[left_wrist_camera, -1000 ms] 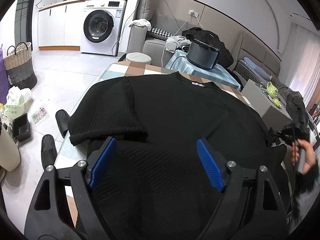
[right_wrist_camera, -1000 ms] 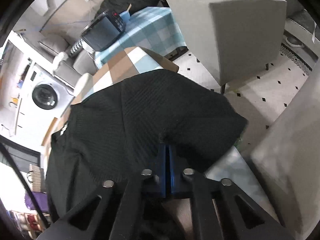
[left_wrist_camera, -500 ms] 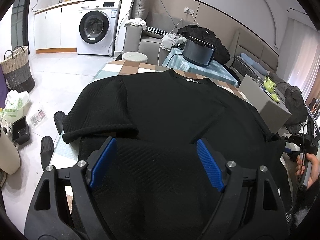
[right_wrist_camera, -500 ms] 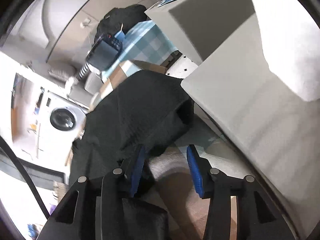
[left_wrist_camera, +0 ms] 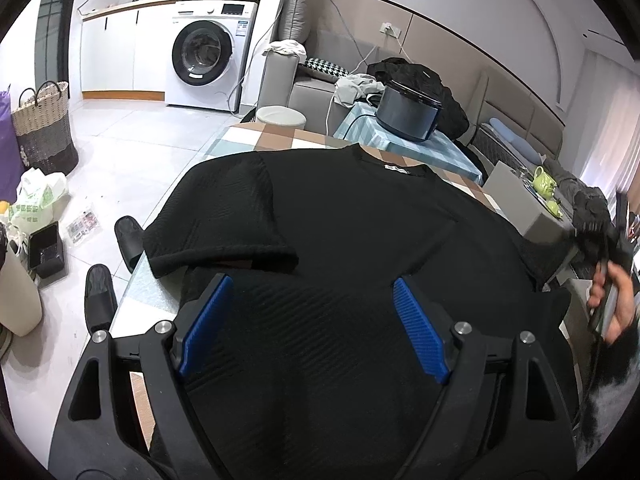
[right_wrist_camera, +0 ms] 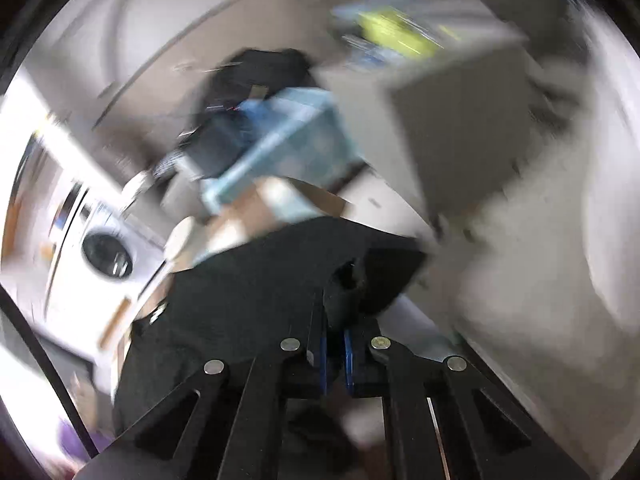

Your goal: Fold small clothes

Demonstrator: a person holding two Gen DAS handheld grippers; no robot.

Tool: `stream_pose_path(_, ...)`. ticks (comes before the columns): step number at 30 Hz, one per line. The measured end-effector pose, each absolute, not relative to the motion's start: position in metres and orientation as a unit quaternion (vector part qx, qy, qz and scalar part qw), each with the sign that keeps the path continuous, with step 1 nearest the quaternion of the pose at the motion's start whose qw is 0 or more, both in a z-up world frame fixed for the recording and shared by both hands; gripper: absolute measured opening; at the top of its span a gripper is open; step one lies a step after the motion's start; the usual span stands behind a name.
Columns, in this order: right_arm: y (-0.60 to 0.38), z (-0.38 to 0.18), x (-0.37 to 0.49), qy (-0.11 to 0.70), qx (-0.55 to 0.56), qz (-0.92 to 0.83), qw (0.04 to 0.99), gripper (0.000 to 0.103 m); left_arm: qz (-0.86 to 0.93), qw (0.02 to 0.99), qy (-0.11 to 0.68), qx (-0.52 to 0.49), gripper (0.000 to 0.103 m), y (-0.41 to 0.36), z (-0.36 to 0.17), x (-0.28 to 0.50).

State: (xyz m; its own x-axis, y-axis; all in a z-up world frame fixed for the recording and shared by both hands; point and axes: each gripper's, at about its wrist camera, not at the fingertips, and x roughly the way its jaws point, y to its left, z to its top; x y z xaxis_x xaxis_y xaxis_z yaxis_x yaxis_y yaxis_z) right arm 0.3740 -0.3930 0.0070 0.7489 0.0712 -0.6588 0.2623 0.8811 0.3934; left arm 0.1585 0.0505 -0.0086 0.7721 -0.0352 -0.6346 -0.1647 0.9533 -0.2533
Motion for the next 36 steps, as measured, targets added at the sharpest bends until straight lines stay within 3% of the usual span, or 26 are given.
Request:
stream_pose_path(4, -0.303, 0.024, 0.392, 0.395, 0.111, 0.135, 0.902, 0.006, 0.040, 0.929, 0.336, -0.153, 0.081, 0.056, -0.009, 0.155)
stream_pose_path(10, -0.240, -0.019, 0.382, 0.482, 0.002, 0.216, 0.849, 0.009, 0.044, 0.926, 0.339, -0.161, 0.081, 0.061, -0.011, 0.154)
stream_pose_path(18, -0.269, -0.047, 0.383, 0.519, 0.086, 0.194, 0.828, 0.037, 0.054, 0.924, 0.337, -0.172, 0.081, 0.068, -0.014, 0.159)
stream_pose_path(21, -0.266, -0.059, 0.379, 0.539, 0.093, 0.183, 0.817, 0.037, 0.065, 0.915, 0.340, -0.209, 0.081, 0.082, -0.018, 0.161)
stream_pose_path(26, -0.287, -0.034, 0.347, 0.491, 0.157, 0.140, 0.845, 0.042, 0.101, 0.891, 0.340, -0.282, 0.081, 0.123, -0.026, 0.160)
stream_pose_path(27, -0.292, -0.027, 0.337, 0.478, 0.176, 0.135, 0.850, 0.044, 0.105, 0.883, 0.345, -0.299, 0.079, 0.134, -0.029, 0.163)
stream_pose_path(29, -0.299, -0.015, 0.318, 0.456, 0.201, 0.134, 0.857, 0.051, 0.114, 0.870, 0.357, -0.322, 0.067, 0.149, -0.035, 0.168)
stream_pose_path(31, -0.302, -0.007, 0.297, 0.439, 0.216, 0.138, 0.861, 0.057, 0.121, 0.851, 0.378, -0.344, 0.066, 0.163, -0.043, 0.174)
stream_pose_path(36, -0.314, -0.002, 0.266, 0.435, 0.233, 0.117, 0.862, 0.058, 0.087, 0.822, 0.387, -0.408, 0.066, 0.176, -0.059, 0.186)
